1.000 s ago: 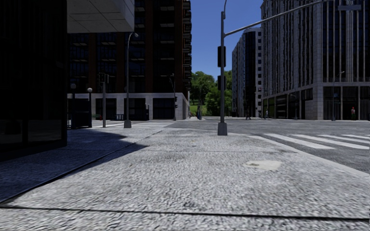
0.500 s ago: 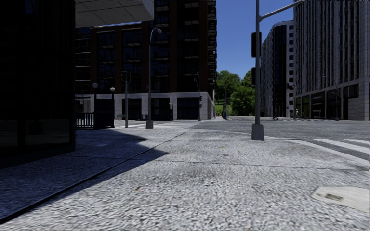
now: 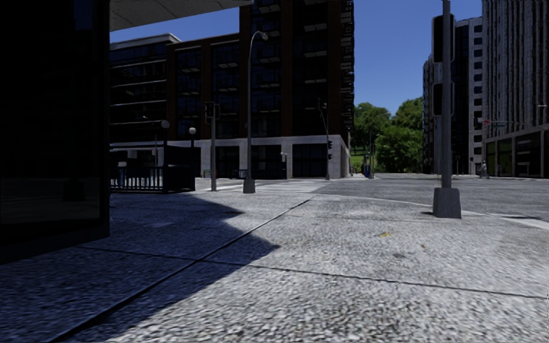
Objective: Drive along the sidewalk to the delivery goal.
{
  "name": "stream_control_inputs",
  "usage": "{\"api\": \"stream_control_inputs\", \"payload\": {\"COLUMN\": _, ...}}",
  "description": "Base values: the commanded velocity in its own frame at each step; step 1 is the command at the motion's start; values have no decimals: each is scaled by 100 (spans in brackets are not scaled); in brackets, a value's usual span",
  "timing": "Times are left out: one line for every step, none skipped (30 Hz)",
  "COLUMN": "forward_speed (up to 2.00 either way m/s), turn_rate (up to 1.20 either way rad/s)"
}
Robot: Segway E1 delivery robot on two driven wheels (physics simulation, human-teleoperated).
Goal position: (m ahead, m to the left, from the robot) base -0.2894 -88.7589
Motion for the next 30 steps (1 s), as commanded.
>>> {"api": "stream_control_inputs", "payload": {"forward_speed": 200, "turn_rate": 0}}
{"api": "stream_control_inputs", "payload": {"forward_speed": 200, "turn_rate": 0}}
{"api": "stream_control_inputs", "payload": {"forward_speed": 200, "turn_rate": 0}}
{"api": "stream_control_inputs", "payload": {"forward_speed": 200, "turn_rate": 0}}
{"api": "stream_control_inputs", "payload": {"forward_speed": 200, "turn_rate": 0}}
{"api": "stream_control_inputs", "payload": {"forward_speed": 200, "turn_rate": 0}}
{"api": "stream_control_inputs", "payload": {"forward_speed": 200, "turn_rate": 0}}
{"api": "stream_control_inputs", "payload": {"forward_speed": 200, "turn_rate": 0}}
{"api": "stream_control_inputs", "payload": {"forward_speed": 200, "turn_rate": 0}}
{"api": "stream_control_inputs", "payload": {"forward_speed": 200, "turn_rate": 0}}
{"api": "stream_control_inputs", "payload": {"forward_speed": 200, "turn_rate": 0}}
{"api": "stream_control_inputs", "payload": {"forward_speed": 200, "turn_rate": 0}}
{"api": "stream_control_inputs", "payload": {"forward_speed": 200, "turn_rate": 0}}
{"api": "stream_control_inputs", "payload": {"forward_speed": 200, "turn_rate": 0}}
{"api": "stream_control_inputs", "payload": {"forward_speed": 200, "turn_rate": 0}}
{"api": "stream_control_inputs", "payload": {"forward_speed": 200, "turn_rate": 0}}
{"api": "stream_control_inputs", "payload": {"forward_speed": 200, "turn_rate": 0}}
{"api": "stream_control_inputs", "payload": {"forward_speed": 200, "turn_rate": 0}}
{"api": "stream_control_inputs", "payload": {"forward_speed": 200, "turn_rate": 0}}
{"api": "stream_control_inputs", "payload": {"forward_speed": 200, "turn_rate": 0}}
{"api": "stream_control_inputs", "payload": {"forward_speed": 200, "turn_rate": 0}}
{"api": "stream_control_inputs", "payload": {"forward_speed": 200, "turn_rate": 0}}
{"api": "stream_control_inputs", "payload": {"forward_speed": 200, "turn_rate": 0}}
{"api": "stream_control_inputs", "payload": {"forward_speed": 200, "turn_rate": 0}}
{"api": "stream_control_inputs", "payload": {"forward_speed": 200, "turn_rate": 0}}
{"api": "stream_control_inputs", "payload": {"forward_speed": 200, "turn_rate": 0}}
{"api": "stream_control_inputs", "payload": {"forward_speed": 200, "turn_rate": 0}}
{"api": "stream_control_inputs", "payload": {"forward_speed": 200, "turn_rate": 0}}
{"api": "stream_control_inputs", "payload": {"forward_speed": 200, "turn_rate": 0}}
{"api": "stream_control_inputs", "payload": {"forward_speed": 200, "turn_rate": 0}}
